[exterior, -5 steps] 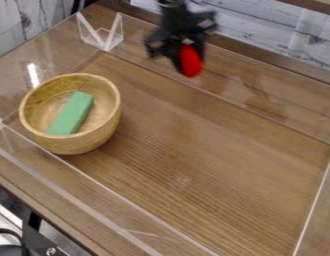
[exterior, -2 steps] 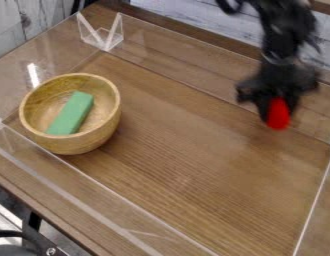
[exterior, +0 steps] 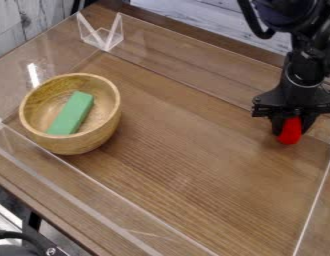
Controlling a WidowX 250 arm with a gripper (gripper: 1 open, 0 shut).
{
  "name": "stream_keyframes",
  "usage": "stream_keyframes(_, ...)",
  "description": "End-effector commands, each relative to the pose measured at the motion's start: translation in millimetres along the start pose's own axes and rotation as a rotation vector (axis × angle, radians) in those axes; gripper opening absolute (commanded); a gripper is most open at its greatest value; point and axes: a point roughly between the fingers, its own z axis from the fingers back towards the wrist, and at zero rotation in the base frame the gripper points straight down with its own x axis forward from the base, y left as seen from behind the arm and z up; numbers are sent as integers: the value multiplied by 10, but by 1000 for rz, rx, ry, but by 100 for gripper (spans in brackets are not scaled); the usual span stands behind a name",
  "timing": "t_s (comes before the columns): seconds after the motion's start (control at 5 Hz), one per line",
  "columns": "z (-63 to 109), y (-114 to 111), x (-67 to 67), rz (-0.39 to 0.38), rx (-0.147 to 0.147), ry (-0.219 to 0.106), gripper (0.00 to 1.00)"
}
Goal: Move the red fruit to the right side of the table
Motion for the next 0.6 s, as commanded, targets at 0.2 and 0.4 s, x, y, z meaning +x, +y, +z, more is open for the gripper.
stream_keyframes(0.2,77,78,83,-16,0,-75,0)
stream_keyframes(0.4,55,157,112,-16,16,-92,0)
